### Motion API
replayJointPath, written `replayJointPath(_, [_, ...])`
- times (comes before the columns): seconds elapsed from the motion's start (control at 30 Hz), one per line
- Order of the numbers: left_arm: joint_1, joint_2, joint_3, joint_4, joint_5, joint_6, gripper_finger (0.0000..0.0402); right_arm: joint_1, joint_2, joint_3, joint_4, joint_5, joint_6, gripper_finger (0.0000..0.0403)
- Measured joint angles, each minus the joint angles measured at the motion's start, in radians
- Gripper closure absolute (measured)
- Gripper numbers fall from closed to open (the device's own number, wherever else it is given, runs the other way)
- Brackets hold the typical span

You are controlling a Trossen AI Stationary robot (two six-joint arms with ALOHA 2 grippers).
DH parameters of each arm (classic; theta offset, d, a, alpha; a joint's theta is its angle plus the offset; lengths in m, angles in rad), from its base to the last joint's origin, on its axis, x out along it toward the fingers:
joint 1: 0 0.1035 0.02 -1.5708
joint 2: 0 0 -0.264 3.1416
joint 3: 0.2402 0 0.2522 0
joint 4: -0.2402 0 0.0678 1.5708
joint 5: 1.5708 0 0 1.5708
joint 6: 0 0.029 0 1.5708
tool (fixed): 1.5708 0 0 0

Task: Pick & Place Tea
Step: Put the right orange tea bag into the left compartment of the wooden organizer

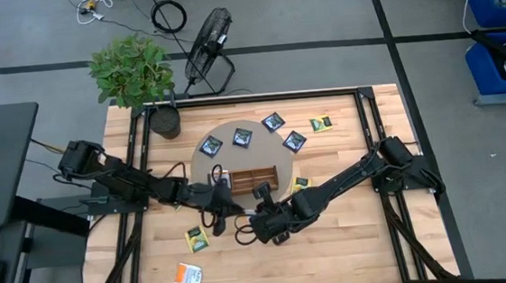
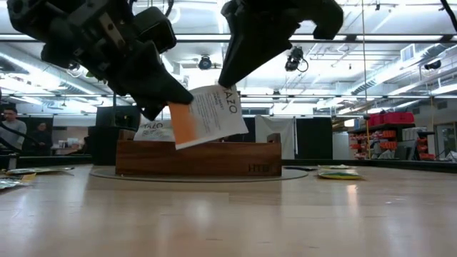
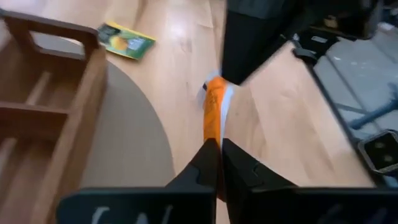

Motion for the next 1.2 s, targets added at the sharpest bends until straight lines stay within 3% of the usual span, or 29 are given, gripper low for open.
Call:
replayJointPath(0.13, [-0.06,0.0,-0.002,0.023,-0.132,0.074,0.0396,0.028,-0.053,-0.039,0.015,-0.029,0.042,0.0333])
replayJointPath(0.23, [-0.104,-0.001,-0.034,0.126,-0.213,0.122,0.0396,0.064,-0.14,-0.123,0.105,0.009,0.074,0.0313])
replayJointPath(0.37, [-0.135,-0.001,-0.13,0.366,-0.276,0.17,0.0397,0.103,-0.275,-0.304,0.315,0.092,0.1,0.0293])
replayJointPath(0.5, [-0.165,-0.001,-0.241,0.648,-0.322,0.234,0.0398,0.116,-0.368,-0.517,0.658,0.103,0.083,0.0276])
replayJointPath(0.6, [-0.175,-0.002,-0.294,0.804,-0.333,0.299,0.0398,0.109,-0.377,-0.651,0.916,0.086,0.051,0.0264])
replayJointPath(0.83, [-0.203,-0.002,-0.316,0.949,-0.287,0.45,0.0398,0.019,-0.373,-0.859,1.365,0.033,0.075,0.0246])
replayJointPath(0.9, [-0.205,-0.002,-0.315,0.971,-0.261,0.479,0.0398,-0.008,-0.374,-0.882,1.457,-0.036,0.071,0.0245])
replayJointPath(1.2, [-0.183,-0.002,-0.313,1.0,-0.251,0.547,0.0398,-0.063,-0.374,-0.859,1.487,-0.119,-0.01,0.0245])
